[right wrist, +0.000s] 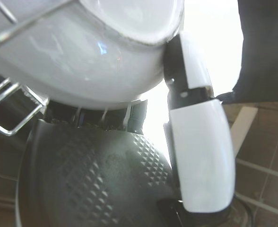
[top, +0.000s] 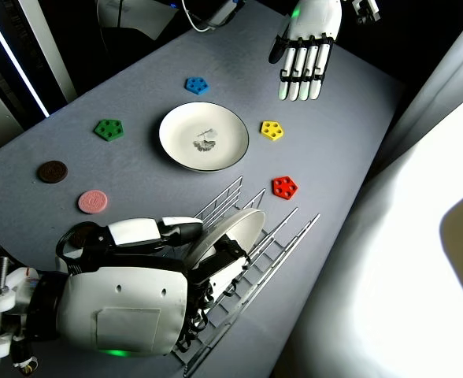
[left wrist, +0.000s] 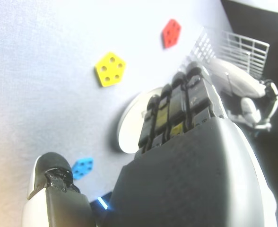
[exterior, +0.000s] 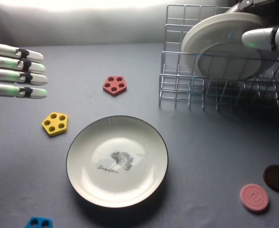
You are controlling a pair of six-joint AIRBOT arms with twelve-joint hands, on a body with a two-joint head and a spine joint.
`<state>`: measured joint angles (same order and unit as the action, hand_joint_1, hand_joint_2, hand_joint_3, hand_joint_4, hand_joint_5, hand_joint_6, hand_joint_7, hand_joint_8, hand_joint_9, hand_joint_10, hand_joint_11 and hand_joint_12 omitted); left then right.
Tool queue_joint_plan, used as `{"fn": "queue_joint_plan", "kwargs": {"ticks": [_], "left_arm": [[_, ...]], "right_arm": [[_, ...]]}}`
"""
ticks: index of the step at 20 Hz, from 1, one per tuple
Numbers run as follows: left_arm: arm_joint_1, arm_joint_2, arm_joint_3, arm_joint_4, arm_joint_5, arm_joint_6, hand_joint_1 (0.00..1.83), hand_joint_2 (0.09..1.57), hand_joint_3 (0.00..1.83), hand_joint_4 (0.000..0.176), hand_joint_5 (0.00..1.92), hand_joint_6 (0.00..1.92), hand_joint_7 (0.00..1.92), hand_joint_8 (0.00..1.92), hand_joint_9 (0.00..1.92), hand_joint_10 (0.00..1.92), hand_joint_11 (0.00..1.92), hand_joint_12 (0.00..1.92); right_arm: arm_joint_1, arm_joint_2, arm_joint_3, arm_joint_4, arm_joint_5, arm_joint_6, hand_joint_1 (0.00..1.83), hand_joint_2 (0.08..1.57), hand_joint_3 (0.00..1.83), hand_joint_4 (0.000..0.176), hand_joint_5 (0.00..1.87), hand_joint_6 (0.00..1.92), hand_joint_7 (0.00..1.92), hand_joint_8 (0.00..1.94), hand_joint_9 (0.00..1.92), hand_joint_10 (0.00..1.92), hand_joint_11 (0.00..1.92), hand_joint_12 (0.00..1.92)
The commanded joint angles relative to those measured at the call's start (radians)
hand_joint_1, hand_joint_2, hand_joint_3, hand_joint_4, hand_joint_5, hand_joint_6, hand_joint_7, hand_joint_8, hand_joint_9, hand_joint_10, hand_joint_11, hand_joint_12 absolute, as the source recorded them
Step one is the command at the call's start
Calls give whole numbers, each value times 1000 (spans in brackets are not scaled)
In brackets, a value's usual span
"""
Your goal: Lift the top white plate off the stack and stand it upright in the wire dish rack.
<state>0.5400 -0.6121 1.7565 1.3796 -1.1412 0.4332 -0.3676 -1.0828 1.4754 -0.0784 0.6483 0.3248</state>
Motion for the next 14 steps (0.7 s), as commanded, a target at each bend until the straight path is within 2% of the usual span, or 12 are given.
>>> {"fn": "queue_joint_plan", "kwargs": {"ticks": [1,5,9,14], "left_arm": [[-23,9,3,-79,-38,5,234,930,1,0,0,0,0,0,0,0,22,16],[-23,9,3,-79,-38,5,242,925,0,0,0,0,0,0,0,0,8,10],[-23,9,2,-79,-42,4,262,920,0,0,0,0,0,0,0,0,27,19],[-23,9,3,-79,-45,5,251,916,0,0,0,0,0,0,0,0,19,16]], "right_arm": [[5,15,7,37,141,18,1272,1086,0,0,810,9,882,1,962,0,1061,124],[4,15,5,37,146,18,1163,1024,0,0,682,0,728,0,823,0,935,62],[4,15,-2,32,150,18,977,970,0,0,528,0,583,0,637,0,681,0],[9,15,-5,17,162,14,860,940,0,0,365,0,394,0,377,0,410,0]]}}
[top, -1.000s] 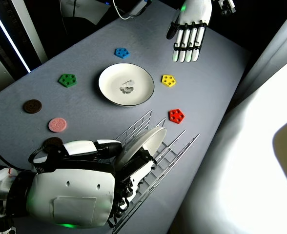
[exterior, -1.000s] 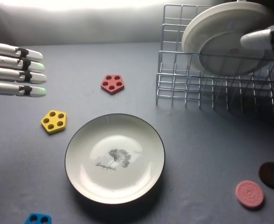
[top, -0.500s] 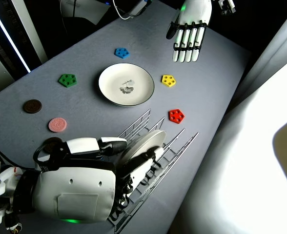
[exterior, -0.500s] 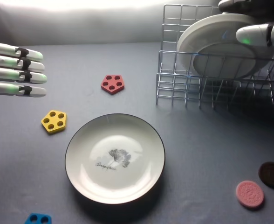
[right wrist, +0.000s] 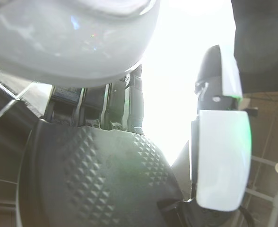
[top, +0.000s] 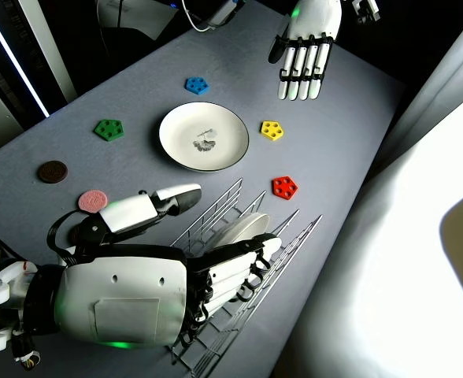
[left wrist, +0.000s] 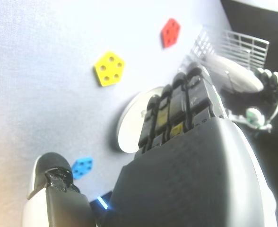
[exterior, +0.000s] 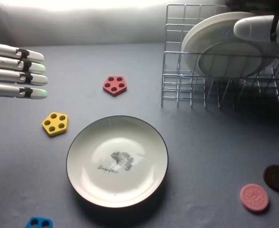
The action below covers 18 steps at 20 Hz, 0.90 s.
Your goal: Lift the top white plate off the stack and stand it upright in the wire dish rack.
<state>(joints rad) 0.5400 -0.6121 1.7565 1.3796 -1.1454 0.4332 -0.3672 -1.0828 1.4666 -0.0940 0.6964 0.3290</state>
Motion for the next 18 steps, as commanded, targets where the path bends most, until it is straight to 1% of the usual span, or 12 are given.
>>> {"fn": "queue_joint_plan", "kwargs": {"ticks": [1,3,4,5,6,8,10,11,12,13,14,18], "left_arm": [[-23,9,3,-79,-42,4,261,917,0,0,0,0,0,0,0,0,14,14],[-23,9,3,-87,-44,3,270,917,0,0,0,0,0,0,0,0,12,14],[-23,8,3,-88,-43,-1,255,922,1,0,0,0,0,0,0,0,9,13],[-23,8,3,-91,-43,-2,244,922,1,0,0,0,0,0,0,0,8,12],[-23,8,3,-91,-45,-2,235,924,2,0,0,0,0,0,0,0,15,15],[-23,8,3,-92,-56,-2,244,929,3,0,0,0,0,0,0,0,12,14],[-23,7,3,-93,-76,-7,247,924,0,0,0,0,0,0,0,0,31,23],[-23,3,3,-94,-65,-7,253,922,0,0,0,0,0,0,1,0,46,30],[-23,2,3,-95,-59,-7,256,936,5,0,0,0,0,0,0,0,17,18],[-23,1,3,-97,-60,-7,246,929,2,0,0,0,0,0,0,0,40,28],[-23,-1,3,-101,-67,-11,237,925,0,0,0,0,0,0,0,0,49,32],[-23,0,4,-132,-87,-11,288,922,0,0,0,0,0,0,2,0,36,27]], "right_arm": [[10,15,5,31,116,6,789,934,0,0,323,0,349,0,329,0,367,0],[11,15,4,25,117,4,730,935,0,0,217,0,250,0,235,0,274,0],[11,15,4,24,117,3,698,933,0,0,182,0,238,0,229,0,282,6],[11,15,2,23,117,0,661,941,0,0,132,0,201,0,196,0,240,1],[11,15,0,23,117,0,720,931,0,0,139,6,203,3,192,1,218,1],[11,15,-8,23,117,0,678,931,0,0,86,0,157,0,153,0,168,0],[13,15,-16,22,116,0,684,923,0,0,74,0,141,0,141,0,160,0],[15,15,-18,22,116,0,690,917,0,0,79,3,146,2,148,3,176,7],[20,15,-19,22,116,0,731,903,0,0,83,4,145,2,138,1,162,2],[24,15,-21,22,116,0,715,902,0,0,63,0,131,0,125,0,144,0],[25,15,-24,22,116,0,740,899,0,0,51,0,123,0,123,0,139,0],[49,15,-34,12,116,-3,656,914,0,0,3,0,101,2,129,4,148,7]]}}
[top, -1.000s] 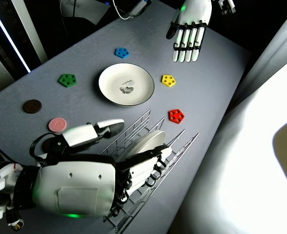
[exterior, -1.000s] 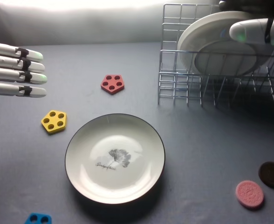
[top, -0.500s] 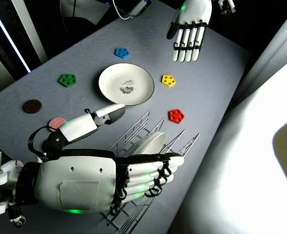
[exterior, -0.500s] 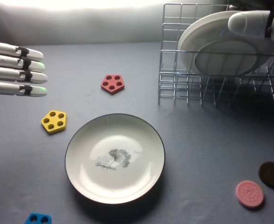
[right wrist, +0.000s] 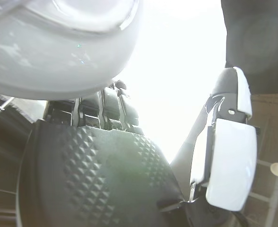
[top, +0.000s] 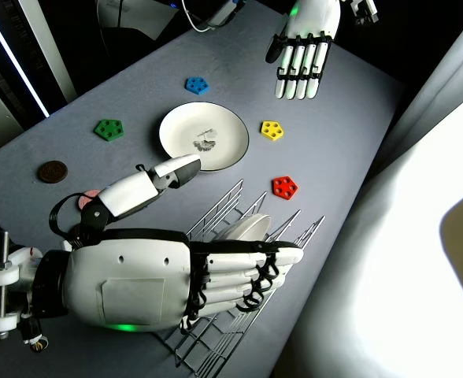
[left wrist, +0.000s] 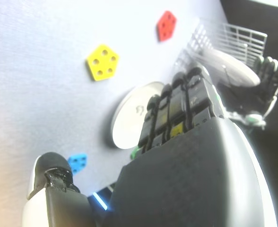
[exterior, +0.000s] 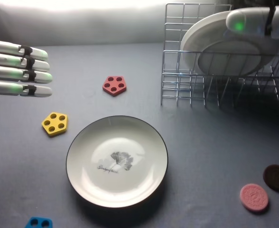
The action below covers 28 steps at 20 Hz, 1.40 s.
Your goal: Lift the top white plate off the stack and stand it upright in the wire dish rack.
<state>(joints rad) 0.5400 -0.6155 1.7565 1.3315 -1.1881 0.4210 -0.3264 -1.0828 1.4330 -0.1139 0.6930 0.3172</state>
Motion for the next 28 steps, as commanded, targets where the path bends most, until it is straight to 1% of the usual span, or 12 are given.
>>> {"fn": "queue_joint_plan", "kwargs": {"ticks": [1,3,7,11,15,16,18,20,21,23,24,28], "left_arm": [[-23,3,4,-95,-45,1,272,923,0,0,0,0,0,0,0,0,35,27],[-22,5,3,-104,-47,0,281,915,0,0,0,0,0,0,9,3,47,33],[-20,3,-2,-143,-66,-5,288,923,1,0,0,0,0,0,0,0,26,24],[-18,3,-9,-104,-92,-37,245,921,0,0,0,0,0,0,0,0,32,27],[-11,4,-9,-91,-104,-44,256,918,0,0,0,0,0,0,3,1,52,37],[-11,4,-13,-96,-105,-49,275,920,0,0,0,0,0,0,0,0,41,32],[-11,4,-27,-117,-102,-58,259,929,3,0,0,0,0,0,0,0,44,34],[-11,4,-42,-148,-98,-77,264,923,0,0,0,0,0,0,6,2,53,38],[-11,5,-46,-161,-98,-86,258,924,1,0,0,0,0,0,1,0,49,37],[-11,5,-46,-192,-99,-97,272,924,0,0,0,0,0,0,0,0,41,34],[-11,5,-45,-207,-100,-98,255,926,1,0,0,0,0,0,0,0,51,38],[-10,8,-45,-213,-116,-50,278,922,0,0,0,0,0,0,1,0,41,35]], "right_arm": [[17,15,-3,27,119,5,649,912,0,0,0,0,101,2,122,1,137,3],[25,15,-12,20,119,-4,598,932,7,0,0,0,87,0,99,0,116,0],[27,19,-28,5,120,-47,650,931,2,0,0,0,99,5,103,4,110,7],[24,19,-25,-2,122,-88,579,950,9,0,0,0,62,0,85,0,105,4],[24,19,-16,-20,125,-133,615,946,2,0,0,0,56,4,76,5,90,2],[25,19,-15,-23,126,-142,578,952,5,0,0,0,37,0,67,1,83,0],[27,19,-13,-32,129,-160,609,962,6,0,0,0,3,0,29,0,30,0],[29,19,-10,-44,136,-181,635,955,1,0,0,0,4,1,32,3,42,7],[30,20,-8,-49,139,-188,549,964,5,0,0,0,0,0,32,2,65,16],[34,20,-4,-59,146,-208,607,961,1,0,0,0,0,0,20,7,45,8],[36,21,-3,-63,152,-231,579,974,6,0,0,0,0,0,3,1,26,2],[39,24,-3,-104,175,-270,545,984,6,0,0,0,0,0,0,0,16,0]]}}
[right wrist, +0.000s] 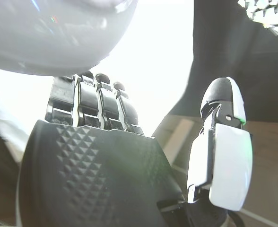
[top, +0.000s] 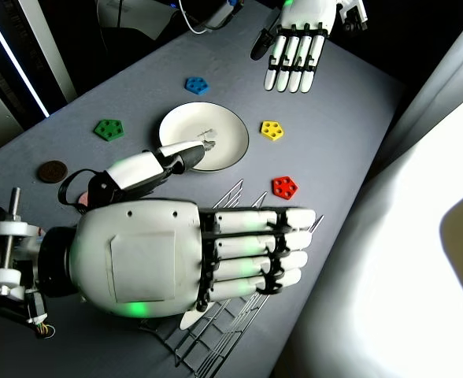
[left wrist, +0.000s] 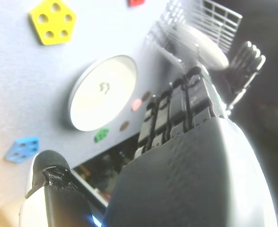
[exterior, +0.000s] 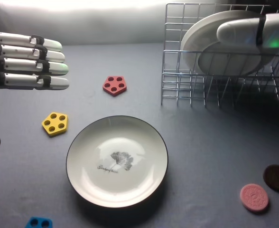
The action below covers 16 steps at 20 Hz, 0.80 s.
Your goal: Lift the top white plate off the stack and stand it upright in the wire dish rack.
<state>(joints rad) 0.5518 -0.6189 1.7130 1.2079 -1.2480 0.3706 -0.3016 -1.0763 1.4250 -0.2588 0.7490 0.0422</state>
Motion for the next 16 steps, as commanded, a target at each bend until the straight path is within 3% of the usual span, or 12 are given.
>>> {"fn": "queue_joint_plan", "kwargs": {"ticks": [1,8,10,11,16], "left_arm": [[-21,12,-1,-90,-52,16,285,924,0,0,0,0,0,0,0,0,25,28],[-15,19,2,-88,-55,57,267,920,0,0,0,0,0,0,0,0,19,26],[-13,23,2,-85,-54,57,278,919,0,0,0,0,0,0,0,0,13,24],[-13,24,3,-85,-54,57,280,923,0,0,0,0,0,0,0,0,4,20],[-7,26,16,-76,-56,57,289,916,0,0,0,0,0,0,0,0,10,23]], "right_arm": [[15,18,5,24,132,-16,546,983,5,0,0,0,0,0,0,0,12,0],[34,18,15,-106,190,-206,566,987,2,0,0,0,0,0,3,1,10,4],[64,29,2,-215,227,-321,489,993,4,0,0,0,0,0,30,9,45,20],[77,40,-8,-255,237,-367,533,984,0,0,0,0,3,1,32,8,39,17],[125,73,-72,-501,313,-488,445,1028,14,0,0,0,0,0,4,1,19,9]]}}
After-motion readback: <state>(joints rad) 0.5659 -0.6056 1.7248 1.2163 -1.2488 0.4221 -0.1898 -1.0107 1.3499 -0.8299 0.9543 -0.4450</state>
